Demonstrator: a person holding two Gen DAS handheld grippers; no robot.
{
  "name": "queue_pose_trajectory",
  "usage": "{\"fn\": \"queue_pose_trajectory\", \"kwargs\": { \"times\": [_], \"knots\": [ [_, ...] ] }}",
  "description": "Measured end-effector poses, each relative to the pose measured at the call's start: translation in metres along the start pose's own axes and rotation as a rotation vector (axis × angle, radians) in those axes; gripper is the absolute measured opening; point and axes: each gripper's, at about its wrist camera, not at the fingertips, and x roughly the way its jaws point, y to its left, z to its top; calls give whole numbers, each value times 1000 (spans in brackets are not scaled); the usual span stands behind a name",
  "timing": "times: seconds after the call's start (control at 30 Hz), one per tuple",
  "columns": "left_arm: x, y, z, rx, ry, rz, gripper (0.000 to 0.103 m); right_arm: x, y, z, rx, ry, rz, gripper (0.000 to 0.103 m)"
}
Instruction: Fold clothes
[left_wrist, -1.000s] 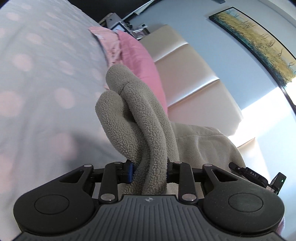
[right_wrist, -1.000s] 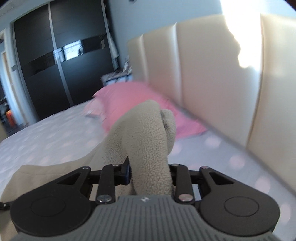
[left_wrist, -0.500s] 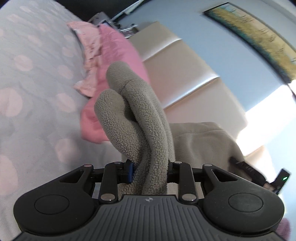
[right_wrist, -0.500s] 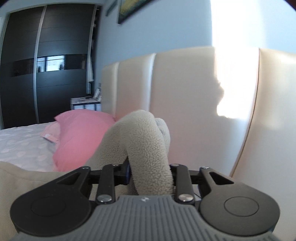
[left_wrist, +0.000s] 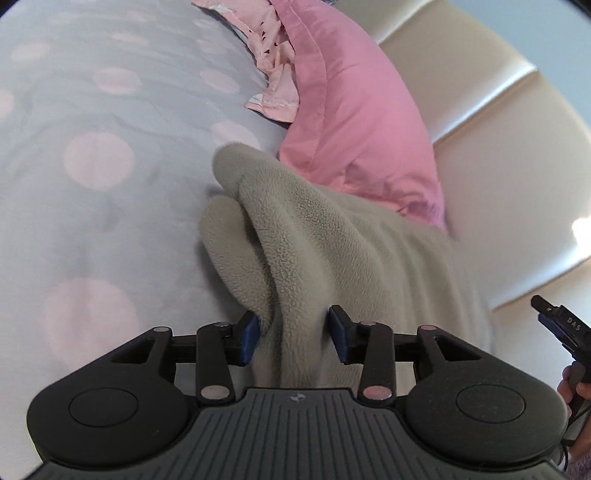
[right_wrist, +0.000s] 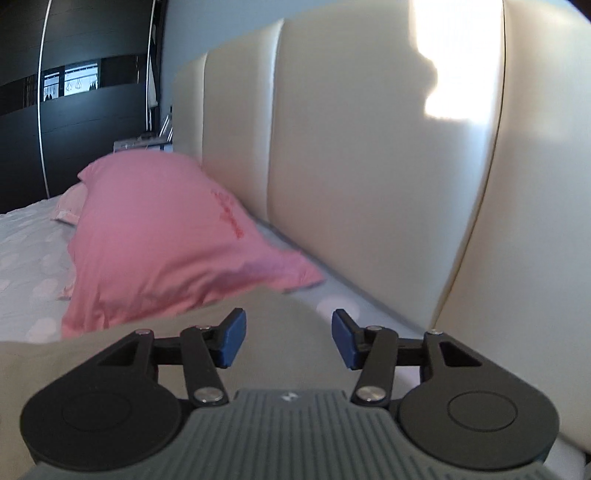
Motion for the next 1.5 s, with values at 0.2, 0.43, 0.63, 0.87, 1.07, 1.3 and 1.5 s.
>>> {"fn": "queue_pose_trajectory", "kwargs": {
  "times": [0.2,0.43,0.63,0.87,1.07,1.3,1.5],
  "knots": [
    [-44,-27,-19,164,-173,85,37,-5,26,-48,-31,62,126,53],
    [-14,-68,-58,337,-103,89,32,-13,64,-99,-92,144,186,47],
    [14,-60,-70,304,-8,179,31,12,43,-129,52,291,166,50],
    [-36,-70,-67,345,-3,148,31,-25,41,-118,66,272,153,44],
    [-119,-89,-75,422,-69,67,32,-111,42,-85,31,171,223,44],
    [-227,-121,-106,548,-164,0,43,-251,51,-47,8,100,371,51],
    [-307,-144,-129,583,-198,-53,44,-385,62,-18,-41,94,427,55]
  ]
}}
